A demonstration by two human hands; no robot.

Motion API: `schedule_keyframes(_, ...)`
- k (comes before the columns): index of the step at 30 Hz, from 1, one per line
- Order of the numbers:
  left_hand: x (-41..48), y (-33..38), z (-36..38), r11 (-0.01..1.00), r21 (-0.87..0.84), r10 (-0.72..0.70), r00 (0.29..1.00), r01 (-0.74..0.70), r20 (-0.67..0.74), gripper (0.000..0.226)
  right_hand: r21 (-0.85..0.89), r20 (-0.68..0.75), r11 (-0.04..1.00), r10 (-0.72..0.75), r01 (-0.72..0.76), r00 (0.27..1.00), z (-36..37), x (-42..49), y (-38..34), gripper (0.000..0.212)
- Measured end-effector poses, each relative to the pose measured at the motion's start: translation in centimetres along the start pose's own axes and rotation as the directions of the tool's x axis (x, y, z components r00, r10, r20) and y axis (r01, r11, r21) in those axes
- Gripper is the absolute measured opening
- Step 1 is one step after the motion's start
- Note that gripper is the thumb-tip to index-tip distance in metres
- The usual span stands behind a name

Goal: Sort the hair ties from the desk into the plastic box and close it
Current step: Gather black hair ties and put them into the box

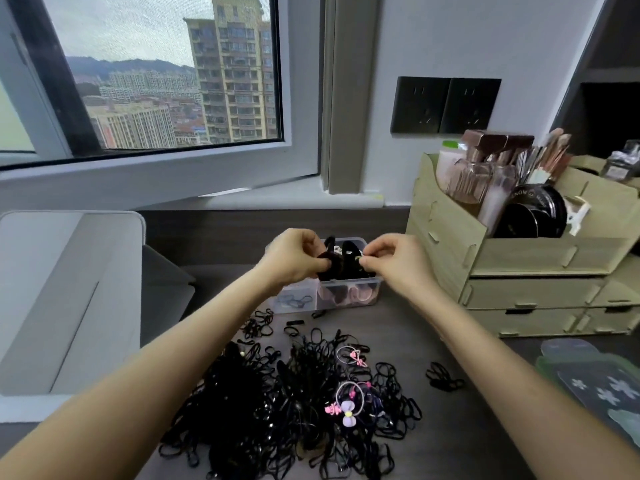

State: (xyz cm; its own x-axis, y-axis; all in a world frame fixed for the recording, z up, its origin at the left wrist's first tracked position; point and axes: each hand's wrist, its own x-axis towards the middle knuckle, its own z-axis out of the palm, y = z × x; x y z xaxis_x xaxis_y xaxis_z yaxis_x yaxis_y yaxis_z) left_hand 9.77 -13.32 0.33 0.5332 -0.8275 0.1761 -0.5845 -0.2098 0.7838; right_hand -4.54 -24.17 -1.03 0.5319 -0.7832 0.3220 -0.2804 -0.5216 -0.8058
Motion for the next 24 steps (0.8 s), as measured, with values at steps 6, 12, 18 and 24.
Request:
schedule_keyframes(6, 5.7, 0.3, 2.6, 0.886, 0.455, 0.067, 0.995, -0.093, 0.073, 0.015, -0.378, -0.11, 0.925, -0.09, 0.042, 0.99, 2.5, 4.1, 2.5, 0.013)
schedule_keyframes(12, 7.0, 0.0, 2.5, 0.914, 0.406, -0.049, 0.989, -0.011, 0.138, 0.03, -0.499, 0.007, 0.86, -0.122, 0.109, 0.993, 2.4, 4.1, 2.6, 0.019)
schedule_keyframes(18, 5.1, 0.0, -0.6, 0.988, 0.148, -0.061, 0.988, 0.039, 0.143, 0.038, -0.354, -0.04, 0.929, -0.135, 0.112, 0.99, 1.2, 2.1, 0.2, 0.019)
schedule_keyframes(24, -0.5, -1.3, -4.7, 0.961, 0.277, -0.019, 0.998, 0.004, 0.052, 0.033, -0.229, 0.456, 0.93, -0.16, 0.289, 0.876, 2.9, -4.8, -3.0, 0.018)
